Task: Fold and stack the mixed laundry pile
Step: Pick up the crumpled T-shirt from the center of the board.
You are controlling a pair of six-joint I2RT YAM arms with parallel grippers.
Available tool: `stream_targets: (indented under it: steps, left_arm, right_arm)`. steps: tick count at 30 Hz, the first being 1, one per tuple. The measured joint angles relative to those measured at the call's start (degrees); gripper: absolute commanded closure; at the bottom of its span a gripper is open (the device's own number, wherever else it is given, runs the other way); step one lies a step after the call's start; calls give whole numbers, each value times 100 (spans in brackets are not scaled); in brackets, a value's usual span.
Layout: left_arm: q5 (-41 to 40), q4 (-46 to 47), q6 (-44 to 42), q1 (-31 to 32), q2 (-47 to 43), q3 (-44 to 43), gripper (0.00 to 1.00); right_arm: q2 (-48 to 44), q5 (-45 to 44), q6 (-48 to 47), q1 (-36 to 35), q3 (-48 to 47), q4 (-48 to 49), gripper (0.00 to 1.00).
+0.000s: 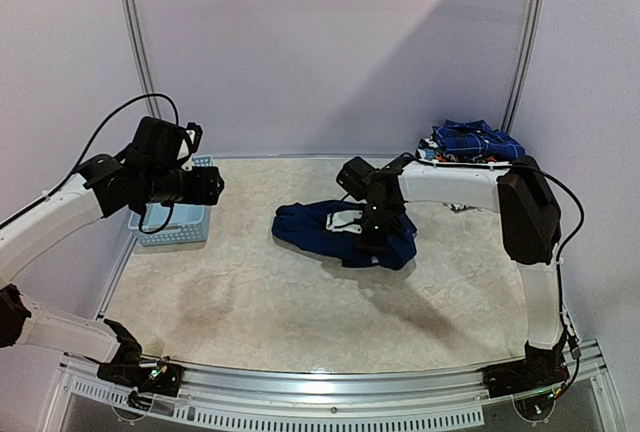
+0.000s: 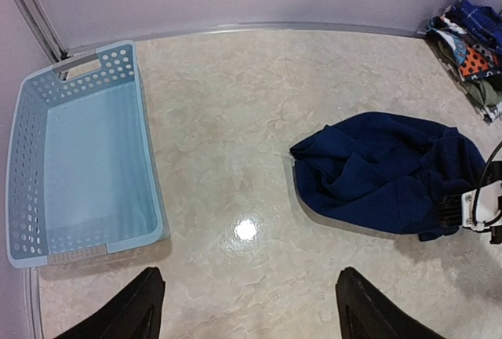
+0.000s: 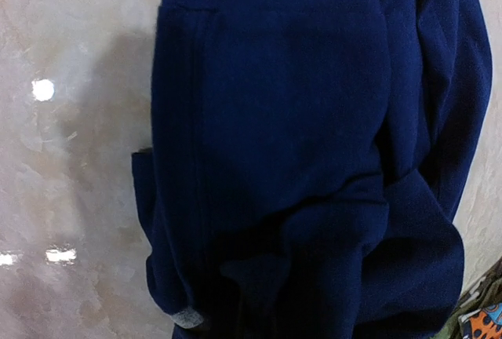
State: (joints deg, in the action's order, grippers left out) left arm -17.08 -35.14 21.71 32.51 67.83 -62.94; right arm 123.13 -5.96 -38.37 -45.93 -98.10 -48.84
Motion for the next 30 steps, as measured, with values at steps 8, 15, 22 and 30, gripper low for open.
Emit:
stream_targets:
  steps: [8, 15, 22, 30]
  left_arm:
    - [175, 229, 22, -11, 13, 186, 23]
    - [350, 361, -28, -15, 197, 212, 23]
    - [632, 560, -94, -17, 501, 214, 23]
    - [861, 577, -334, 20, 1012, 179, 23]
  right_arm:
    - [-828, 348, 299, 52, 140, -697, 95]
    - [-3576, 1233, 501, 1034, 1169, -1032, 95]
    - [-4649, 1351, 188, 2927, 3517, -861, 65]
    - [-5215, 1641, -433, 3023, 4205, -798, 51]
